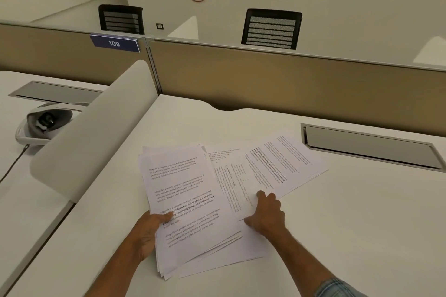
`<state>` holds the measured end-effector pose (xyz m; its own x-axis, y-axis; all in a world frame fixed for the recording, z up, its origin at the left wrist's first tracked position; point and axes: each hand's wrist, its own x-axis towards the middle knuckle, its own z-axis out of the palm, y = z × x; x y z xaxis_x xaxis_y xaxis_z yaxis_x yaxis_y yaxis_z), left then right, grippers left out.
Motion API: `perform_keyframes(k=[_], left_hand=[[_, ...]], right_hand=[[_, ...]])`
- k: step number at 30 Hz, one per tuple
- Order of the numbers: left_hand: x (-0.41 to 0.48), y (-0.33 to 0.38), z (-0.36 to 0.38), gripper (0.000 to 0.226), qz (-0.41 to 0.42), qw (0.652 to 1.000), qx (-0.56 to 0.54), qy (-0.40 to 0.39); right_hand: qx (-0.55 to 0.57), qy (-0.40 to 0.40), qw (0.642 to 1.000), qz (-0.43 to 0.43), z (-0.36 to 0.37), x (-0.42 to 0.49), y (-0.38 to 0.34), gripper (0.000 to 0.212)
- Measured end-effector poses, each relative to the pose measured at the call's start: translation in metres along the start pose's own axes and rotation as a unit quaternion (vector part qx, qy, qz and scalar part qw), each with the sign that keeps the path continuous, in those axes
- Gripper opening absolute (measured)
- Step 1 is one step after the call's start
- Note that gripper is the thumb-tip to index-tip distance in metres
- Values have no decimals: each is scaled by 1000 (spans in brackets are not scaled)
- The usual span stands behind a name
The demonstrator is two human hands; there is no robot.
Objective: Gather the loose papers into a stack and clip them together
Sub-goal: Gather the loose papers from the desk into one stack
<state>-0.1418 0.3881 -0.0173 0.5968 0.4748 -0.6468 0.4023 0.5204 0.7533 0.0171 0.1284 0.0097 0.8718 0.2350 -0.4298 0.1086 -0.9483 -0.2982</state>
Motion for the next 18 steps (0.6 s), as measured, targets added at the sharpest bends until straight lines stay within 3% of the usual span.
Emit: perform_keyframes(k=[5,10,12,15,17,18], left_hand=[[-3,0,1,28,-7,1000,3,-2],[-2,-1,-1,37,-10,1000,4,-1],[-2,-2,-1,38,-8,1000,7,0],[0,-2,-3,40,-10,1000,10,-1],[0,-3,-3,38,-12,1000,4,-6],[-1,-3,-3,36,-14,1000,-1,-11]], right_hand=[[62,79,995,2,9,-8,1,88],[315,141,937,45,18,-12,-5,94],[448,117,882,89,18,-11,-11,74],[637,68,757,126,15,-21,-23,25],[704,36,699,121,19,-29,-30,35],[715,21,688,118,23,-32,-32,41]])
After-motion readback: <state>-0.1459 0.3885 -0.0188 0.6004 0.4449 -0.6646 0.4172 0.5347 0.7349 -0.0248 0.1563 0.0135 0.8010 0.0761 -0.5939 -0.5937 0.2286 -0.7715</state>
